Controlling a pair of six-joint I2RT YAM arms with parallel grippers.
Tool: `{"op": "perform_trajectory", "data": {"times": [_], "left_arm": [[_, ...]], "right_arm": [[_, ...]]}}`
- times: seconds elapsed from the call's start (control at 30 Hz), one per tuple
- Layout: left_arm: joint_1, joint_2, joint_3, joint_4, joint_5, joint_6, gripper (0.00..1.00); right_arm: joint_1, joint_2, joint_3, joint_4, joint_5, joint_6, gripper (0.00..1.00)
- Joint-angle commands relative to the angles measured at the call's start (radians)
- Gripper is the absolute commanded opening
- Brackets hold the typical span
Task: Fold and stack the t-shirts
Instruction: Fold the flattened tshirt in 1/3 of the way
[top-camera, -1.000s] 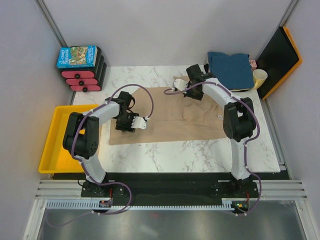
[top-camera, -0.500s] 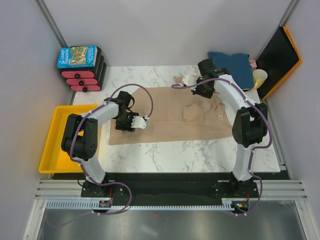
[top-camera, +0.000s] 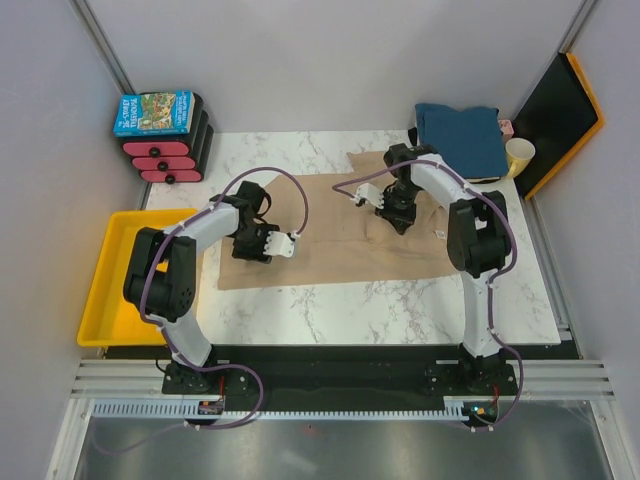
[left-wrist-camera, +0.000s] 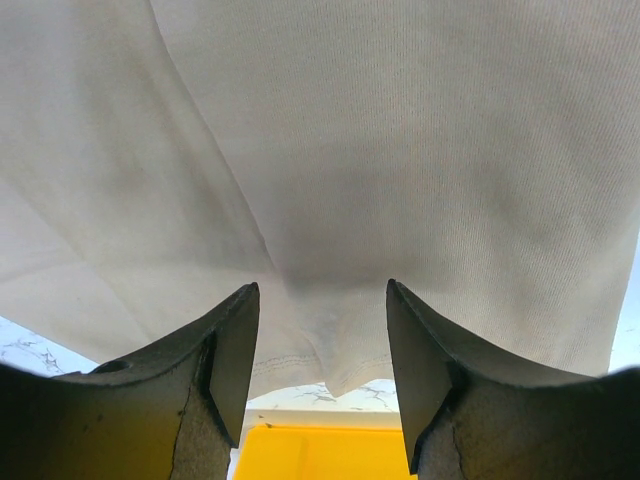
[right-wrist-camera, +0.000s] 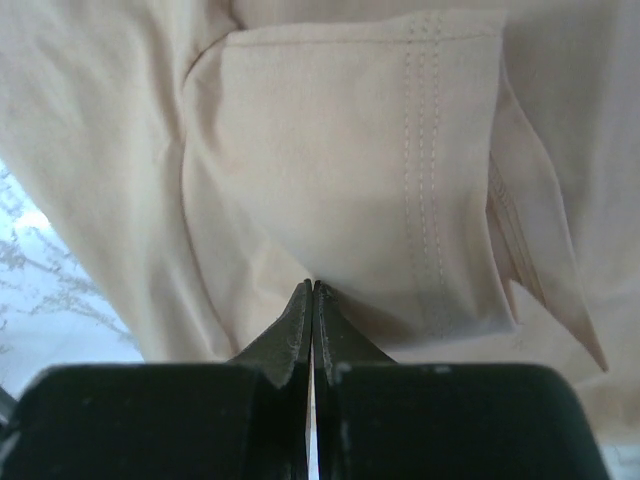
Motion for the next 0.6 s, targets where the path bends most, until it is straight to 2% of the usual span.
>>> {"op": "perform_trajectory", "data": {"times": [0.0,0.57], "left_arm": [[-0.004,-0.015,0.026,0.007,0.004,-0.011,0.61],[-0.016,-0.015,0.020,0.005,0.000,-0.033,0.60]], "right_arm": [[0.000,0.037,0.039,0.063,-0.032,0.008,0.00],[0.020,0.067,0.069,0.196,-0.027,0.029,0.00]]}}
